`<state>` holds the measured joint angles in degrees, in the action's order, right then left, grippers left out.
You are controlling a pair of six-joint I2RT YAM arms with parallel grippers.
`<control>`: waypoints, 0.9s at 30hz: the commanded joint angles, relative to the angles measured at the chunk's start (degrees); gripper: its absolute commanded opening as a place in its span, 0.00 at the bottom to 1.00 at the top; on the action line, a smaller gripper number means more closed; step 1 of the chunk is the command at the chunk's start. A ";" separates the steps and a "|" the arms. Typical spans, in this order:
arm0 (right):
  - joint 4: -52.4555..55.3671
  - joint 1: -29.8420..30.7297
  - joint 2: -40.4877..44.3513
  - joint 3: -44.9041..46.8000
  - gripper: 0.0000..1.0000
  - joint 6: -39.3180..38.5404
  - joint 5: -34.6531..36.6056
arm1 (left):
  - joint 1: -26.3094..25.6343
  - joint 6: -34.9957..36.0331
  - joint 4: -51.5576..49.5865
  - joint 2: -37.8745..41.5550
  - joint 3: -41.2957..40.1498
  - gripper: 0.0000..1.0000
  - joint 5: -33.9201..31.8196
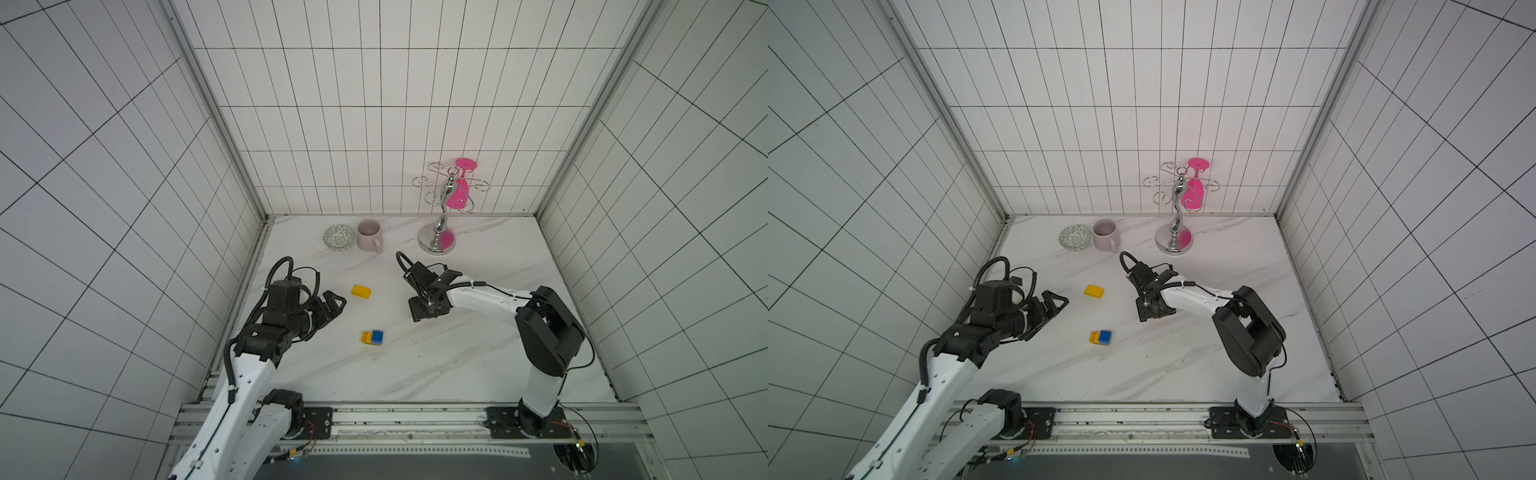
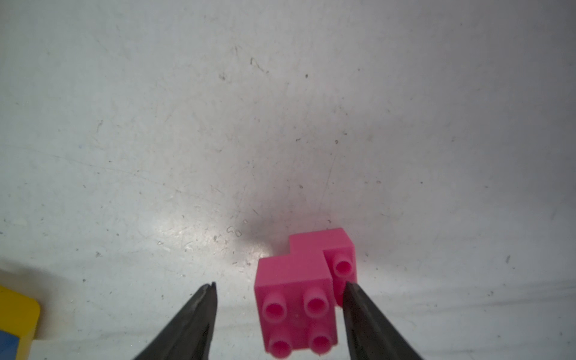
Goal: Assemble the letter s with lego
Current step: Pick up the lego brick from the center of the board.
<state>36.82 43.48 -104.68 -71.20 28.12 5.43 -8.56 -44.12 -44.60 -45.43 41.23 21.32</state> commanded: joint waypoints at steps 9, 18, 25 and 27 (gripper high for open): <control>6.76 -3.90 8.91 -4.51 0.82 2.12 -3.60 | 0.19 1.05 0.12 0.08 2.60 0.98 -0.51; -4.85 -22.61 6.84 5.78 0.82 1.10 -35.52 | -0.42 1.93 0.26 -0.30 2.76 0.98 -0.65; -12.40 -23.02 5.06 10.31 0.83 6.39 -41.69 | -0.85 2.80 -0.61 -0.43 3.67 0.98 -1.17; -16.68 -22.84 5.09 12.71 0.83 10.12 -43.73 | -0.93 3.22 -0.99 -0.36 3.94 0.98 -1.48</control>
<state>26.44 20.16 -98.67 -61.80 32.80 -31.88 -9.23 -42.24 -45.15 -45.87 43.09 21.02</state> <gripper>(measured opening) 0.829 0.984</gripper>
